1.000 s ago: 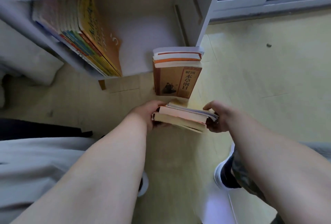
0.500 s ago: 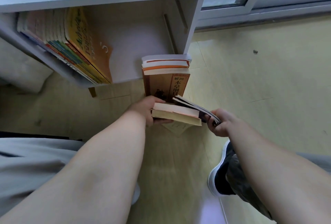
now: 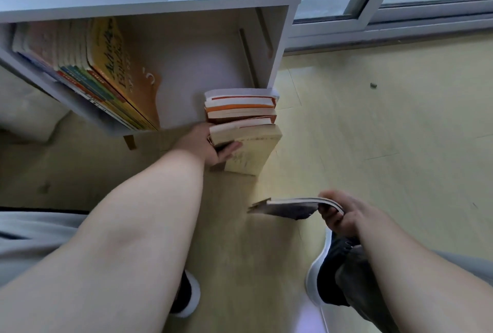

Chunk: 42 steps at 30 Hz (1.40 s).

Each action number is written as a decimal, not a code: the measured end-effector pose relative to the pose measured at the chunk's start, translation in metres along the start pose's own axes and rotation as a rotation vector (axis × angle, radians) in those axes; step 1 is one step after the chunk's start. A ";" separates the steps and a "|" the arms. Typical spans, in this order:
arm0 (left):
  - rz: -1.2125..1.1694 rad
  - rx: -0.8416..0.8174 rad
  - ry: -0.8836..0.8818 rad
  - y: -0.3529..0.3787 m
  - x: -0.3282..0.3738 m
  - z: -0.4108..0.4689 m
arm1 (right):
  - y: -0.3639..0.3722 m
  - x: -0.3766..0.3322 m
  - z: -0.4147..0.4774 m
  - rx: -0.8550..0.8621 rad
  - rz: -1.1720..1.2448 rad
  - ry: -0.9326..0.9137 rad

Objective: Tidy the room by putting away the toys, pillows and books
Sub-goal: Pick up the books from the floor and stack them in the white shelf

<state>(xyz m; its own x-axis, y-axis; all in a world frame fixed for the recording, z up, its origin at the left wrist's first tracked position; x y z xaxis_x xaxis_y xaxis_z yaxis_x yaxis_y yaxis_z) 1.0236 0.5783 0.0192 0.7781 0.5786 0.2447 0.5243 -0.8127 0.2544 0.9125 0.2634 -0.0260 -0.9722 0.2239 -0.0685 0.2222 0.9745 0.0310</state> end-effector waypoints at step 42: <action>0.188 -0.069 0.187 -0.015 0.016 0.039 | 0.160 -0.102 0.009 -0.200 0.080 -0.155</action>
<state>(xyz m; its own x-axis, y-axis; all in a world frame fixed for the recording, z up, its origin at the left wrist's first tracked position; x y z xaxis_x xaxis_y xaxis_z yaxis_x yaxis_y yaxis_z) 1.0423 0.5971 -0.0175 0.7784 0.4263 0.4608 0.3471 -0.9039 0.2498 1.0478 0.3964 -0.0231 -0.9259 0.3147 -0.2089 0.2639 0.9347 0.2383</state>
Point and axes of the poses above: each hand's wrist, its own z-axis towards the middle knuckle, its own y-axis out of the palm, x = y × z, the point moved 4 cm from there along z, towards the middle knuckle, and after that the axes turned 2 degrees about y, right-handed, at the moved point
